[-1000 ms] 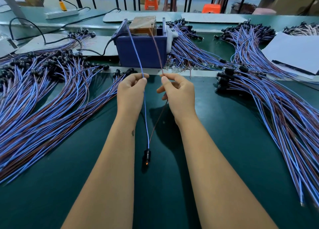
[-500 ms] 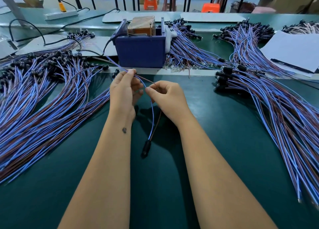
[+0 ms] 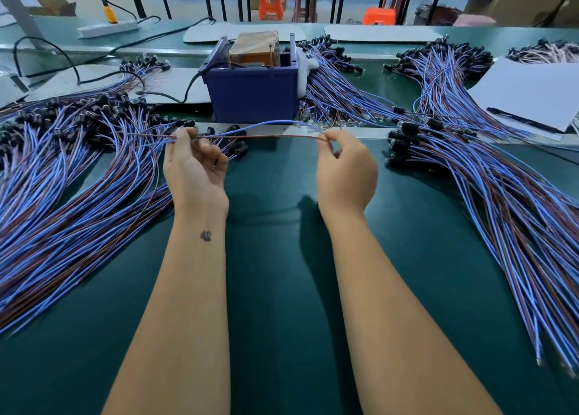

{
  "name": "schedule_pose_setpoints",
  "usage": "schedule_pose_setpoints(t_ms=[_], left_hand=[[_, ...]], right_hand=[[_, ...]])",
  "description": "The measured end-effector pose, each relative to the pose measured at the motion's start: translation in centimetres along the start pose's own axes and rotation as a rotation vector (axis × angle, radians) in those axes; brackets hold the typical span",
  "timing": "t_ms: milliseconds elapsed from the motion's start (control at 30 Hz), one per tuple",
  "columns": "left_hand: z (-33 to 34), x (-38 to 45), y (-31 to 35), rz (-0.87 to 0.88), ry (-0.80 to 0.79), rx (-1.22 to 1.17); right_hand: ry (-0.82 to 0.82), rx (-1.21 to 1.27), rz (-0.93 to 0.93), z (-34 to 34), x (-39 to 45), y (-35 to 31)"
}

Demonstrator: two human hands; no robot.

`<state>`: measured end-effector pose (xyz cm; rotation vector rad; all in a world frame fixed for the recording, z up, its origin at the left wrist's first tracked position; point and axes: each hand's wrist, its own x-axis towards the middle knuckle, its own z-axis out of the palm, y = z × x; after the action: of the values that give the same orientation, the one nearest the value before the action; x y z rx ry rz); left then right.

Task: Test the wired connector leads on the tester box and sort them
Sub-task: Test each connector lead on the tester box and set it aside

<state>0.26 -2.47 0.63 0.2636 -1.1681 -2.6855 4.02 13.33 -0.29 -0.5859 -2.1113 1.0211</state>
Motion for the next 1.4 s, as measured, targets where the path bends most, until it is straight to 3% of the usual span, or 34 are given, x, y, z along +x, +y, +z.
schedule_pose_setpoints(t_ms=[133, 267, 367, 467, 567, 700, 933, 1000, 1167, 1267, 1400], left_hand=[[0.3, 0.2, -0.9, 0.060, 0.030, 0.353], [0.5, -0.1, -2.6, 0.158, -0.101, 0.834], [0.7, -0.7, -3.2, 0.207, -0.173, 1.057], [1.7, -2.4, -4.1, 0.242, -0.259, 1.183], [2.9, -4.8, -5.4, 0.361, -0.489, 1.246], [4.0, -7.8, -6.9, 0.533, -0.797, 1.193], [5.7, -12.5, -8.9, 0.404, -1.344, 1.130], [5.9, -13.1, -9.2, 0.338, -1.412, 1.126], [6.2, -12.8, -9.1, 0.193, -1.215, 0.996], [6.1, -11.4, -8.7, 0.193, -0.927, 1.016], [4.9, -7.2, -6.3, 0.340, -0.530, 1.225]], right_hand=[[0.103, 0.270, 0.002, -0.4, 0.2, -0.4], [0.096, 0.485, 0.056, -0.9, 0.1, -1.0], [0.066, 0.635, 0.150, -1.1, 0.3, -1.1], [0.144, 0.529, 0.168, -1.2, 0.8, -0.8], [0.173, 0.428, 0.164, -2.3, 1.7, -0.1], [0.046, 0.156, 0.115, -5.6, 4.5, 2.0], [-0.021, -0.202, 0.026, -12.9, 9.0, 3.3], [-0.024, -0.267, 0.005, -13.9, 9.9, 3.4], [0.007, -0.581, 0.008, -12.0, 9.9, 2.5], [-0.003, -0.478, -0.012, -8.5, 7.6, 1.3], [-0.191, -0.200, -0.023, -3.4, 3.7, -0.2]])
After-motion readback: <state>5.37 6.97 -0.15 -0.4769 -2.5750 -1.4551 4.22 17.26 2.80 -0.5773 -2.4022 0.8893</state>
